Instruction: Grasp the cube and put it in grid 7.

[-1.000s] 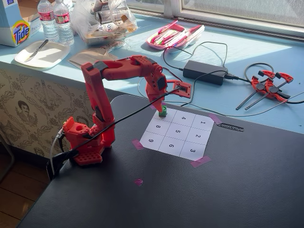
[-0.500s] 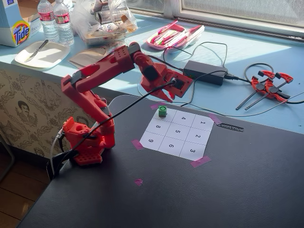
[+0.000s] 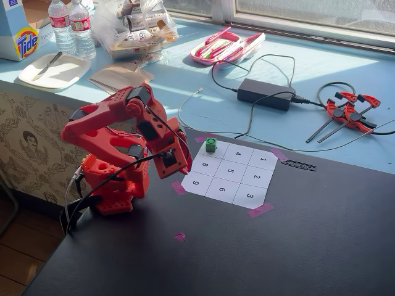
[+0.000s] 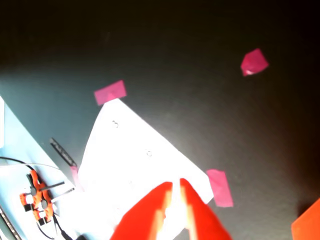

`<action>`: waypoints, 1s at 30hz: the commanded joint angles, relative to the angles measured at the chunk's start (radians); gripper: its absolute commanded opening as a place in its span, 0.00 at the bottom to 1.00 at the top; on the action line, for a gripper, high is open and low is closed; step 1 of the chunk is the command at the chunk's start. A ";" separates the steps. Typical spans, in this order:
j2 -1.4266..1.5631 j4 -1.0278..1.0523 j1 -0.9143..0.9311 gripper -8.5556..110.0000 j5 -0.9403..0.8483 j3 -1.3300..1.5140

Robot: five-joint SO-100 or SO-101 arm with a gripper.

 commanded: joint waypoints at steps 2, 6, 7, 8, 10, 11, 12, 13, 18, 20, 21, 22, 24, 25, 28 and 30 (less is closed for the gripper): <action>0.101 -0.091 0.032 0.07 0.067 0.132; 0.158 -0.245 0.058 0.07 0.101 0.293; 0.166 -0.281 0.063 0.07 0.103 0.328; 0.172 -0.308 0.066 0.07 0.100 0.362; 0.187 -0.356 0.071 0.07 0.097 0.425; 0.192 -0.373 0.072 0.07 0.092 0.453; 0.198 -0.394 0.074 0.07 0.091 0.480; 0.204 -0.416 0.077 0.07 0.087 0.503; 0.247 -0.460 0.069 0.07 0.086 0.591; 0.275 -0.460 0.064 0.07 0.084 0.618; 0.288 -0.457 0.064 0.07 0.084 0.630; 0.299 -0.454 0.064 0.07 0.084 0.643; 0.311 -0.453 0.063 0.07 0.084 0.661; 0.313 -0.453 0.061 0.07 0.084 0.669; 0.330 -0.443 0.052 0.07 0.087 0.686; 0.348 -0.436 0.048 0.07 0.094 0.699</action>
